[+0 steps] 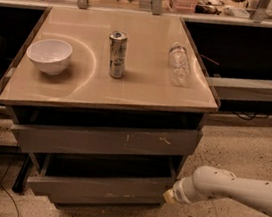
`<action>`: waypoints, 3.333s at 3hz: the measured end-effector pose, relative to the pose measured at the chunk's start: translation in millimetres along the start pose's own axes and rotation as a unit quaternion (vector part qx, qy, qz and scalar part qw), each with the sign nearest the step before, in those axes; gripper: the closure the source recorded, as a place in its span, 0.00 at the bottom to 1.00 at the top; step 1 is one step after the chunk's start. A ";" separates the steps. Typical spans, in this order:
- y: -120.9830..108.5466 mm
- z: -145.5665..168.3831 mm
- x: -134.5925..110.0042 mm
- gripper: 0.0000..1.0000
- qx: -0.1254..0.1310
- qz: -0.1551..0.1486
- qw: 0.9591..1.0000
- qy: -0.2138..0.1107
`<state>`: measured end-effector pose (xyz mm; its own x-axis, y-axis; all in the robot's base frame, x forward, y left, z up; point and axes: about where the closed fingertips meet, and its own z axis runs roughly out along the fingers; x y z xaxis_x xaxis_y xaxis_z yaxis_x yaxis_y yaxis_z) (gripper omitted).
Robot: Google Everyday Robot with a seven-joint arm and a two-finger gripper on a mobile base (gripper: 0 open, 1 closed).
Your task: Close middle drawer
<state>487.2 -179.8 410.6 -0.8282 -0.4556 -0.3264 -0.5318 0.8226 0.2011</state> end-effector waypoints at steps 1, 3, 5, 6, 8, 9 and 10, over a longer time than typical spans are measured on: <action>-41.3 -17.0 -23.9 1.00 0.036 0.037 0.998 -0.045; -79.8 -25.3 -51.9 1.00 0.065 0.077 0.991 -0.085; -90.2 -20.6 -59.0 1.00 0.067 0.097 0.988 -0.098; -91.7 -31.6 -37.1 1.00 0.063 0.112 0.990 -0.059; -93.0 -140.3 101.5 1.00 0.117 0.229 0.965 0.059; -81.9 -193.5 155.7 1.00 0.147 0.277 0.946 0.081; -80.6 -197.8 152.9 0.82 0.149 0.276 0.946 0.077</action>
Offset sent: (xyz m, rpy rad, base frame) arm 0.1107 -0.0801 0.0429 0.0112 -0.2147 -0.2994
